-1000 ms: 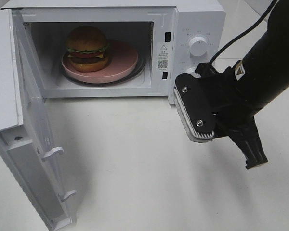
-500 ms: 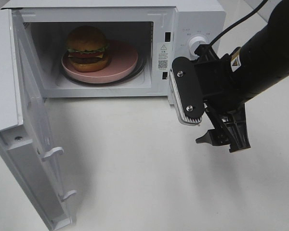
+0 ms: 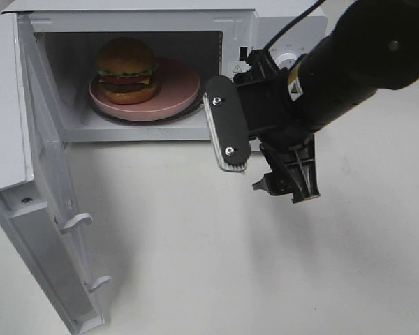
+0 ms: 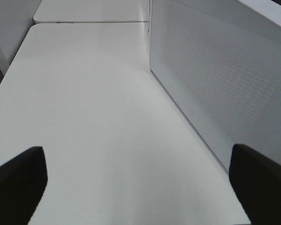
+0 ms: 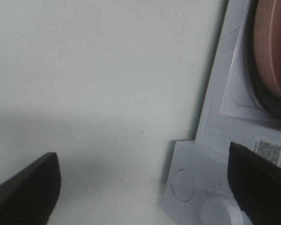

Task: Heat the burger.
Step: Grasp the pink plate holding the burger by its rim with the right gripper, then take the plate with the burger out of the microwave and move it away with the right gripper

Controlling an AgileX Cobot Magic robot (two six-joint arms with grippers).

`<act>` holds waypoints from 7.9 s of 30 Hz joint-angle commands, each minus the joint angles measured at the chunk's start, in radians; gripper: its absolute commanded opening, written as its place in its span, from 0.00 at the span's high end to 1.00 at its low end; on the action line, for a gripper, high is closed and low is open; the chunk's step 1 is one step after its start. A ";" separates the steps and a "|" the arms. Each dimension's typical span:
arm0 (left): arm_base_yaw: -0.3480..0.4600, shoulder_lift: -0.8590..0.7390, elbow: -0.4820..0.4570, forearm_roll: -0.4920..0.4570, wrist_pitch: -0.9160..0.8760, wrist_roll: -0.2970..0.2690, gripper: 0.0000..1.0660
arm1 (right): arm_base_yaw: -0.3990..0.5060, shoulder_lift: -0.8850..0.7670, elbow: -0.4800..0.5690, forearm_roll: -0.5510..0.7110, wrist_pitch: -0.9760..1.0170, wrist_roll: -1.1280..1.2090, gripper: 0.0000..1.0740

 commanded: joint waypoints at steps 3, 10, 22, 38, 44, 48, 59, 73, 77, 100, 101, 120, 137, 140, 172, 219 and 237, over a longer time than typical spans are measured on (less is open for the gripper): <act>0.003 -0.003 0.002 -0.002 -0.011 -0.005 0.08 | 0.031 0.076 -0.098 -0.034 -0.007 0.028 0.14; 0.003 -0.003 0.002 -0.002 -0.011 -0.005 0.08 | 0.048 0.172 -0.206 -0.035 0.000 0.036 0.15; 0.003 -0.003 0.002 -0.002 -0.011 -0.005 0.08 | 0.048 0.362 -0.418 -0.078 0.027 0.128 0.18; 0.003 -0.003 0.002 -0.002 -0.011 -0.005 0.08 | 0.048 0.547 -0.653 -0.082 0.030 0.128 0.22; 0.003 -0.003 0.002 -0.002 -0.011 -0.005 0.08 | 0.040 0.618 -0.731 -0.082 0.033 0.128 0.23; 0.003 -0.003 0.002 -0.002 -0.011 -0.005 0.08 | 0.034 0.661 -0.788 -0.079 0.046 0.128 0.24; 0.003 -0.003 0.002 -0.002 -0.011 -0.005 0.08 | 0.020 0.782 -0.946 -0.056 0.087 0.128 0.27; 0.003 -0.003 0.002 -0.002 -0.011 -0.005 0.08 | -0.019 0.851 -1.015 0.012 0.080 0.133 0.37; 0.003 -0.003 0.002 -0.002 -0.011 -0.005 0.08 | -0.019 0.851 -1.015 0.020 0.077 0.133 0.52; 0.003 -0.003 0.002 -0.002 -0.011 -0.005 0.08 | 0.012 0.815 -1.002 0.115 0.165 0.071 1.00; 0.003 -0.003 0.002 -0.002 -0.011 -0.005 0.08 | 0.012 0.796 -0.979 0.115 0.154 0.064 1.00; 0.003 -0.003 0.002 -0.002 -0.011 -0.005 0.08 | 0.024 0.575 -0.582 -0.001 -0.115 0.046 1.00; 0.003 -0.003 0.002 -0.002 -0.011 -0.005 0.08 | 0.046 0.384 -0.270 -0.031 -0.306 0.046 1.00; 0.003 -0.003 0.002 -0.002 -0.011 -0.005 0.08 | 0.057 0.341 -0.210 -0.031 -0.332 0.046 1.00; 0.003 -0.003 0.002 -0.002 -0.011 -0.005 0.08 | 0.070 -0.152 0.304 -0.026 -0.420 0.049 1.00; 0.003 -0.003 0.002 -0.002 -0.011 -0.005 0.08 | 0.070 -0.818 0.689 -0.408 0.149 0.758 1.00; 0.003 -0.003 0.002 -0.002 -0.011 -0.005 0.08 | 0.070 -0.674 0.618 -0.572 0.322 1.200 1.00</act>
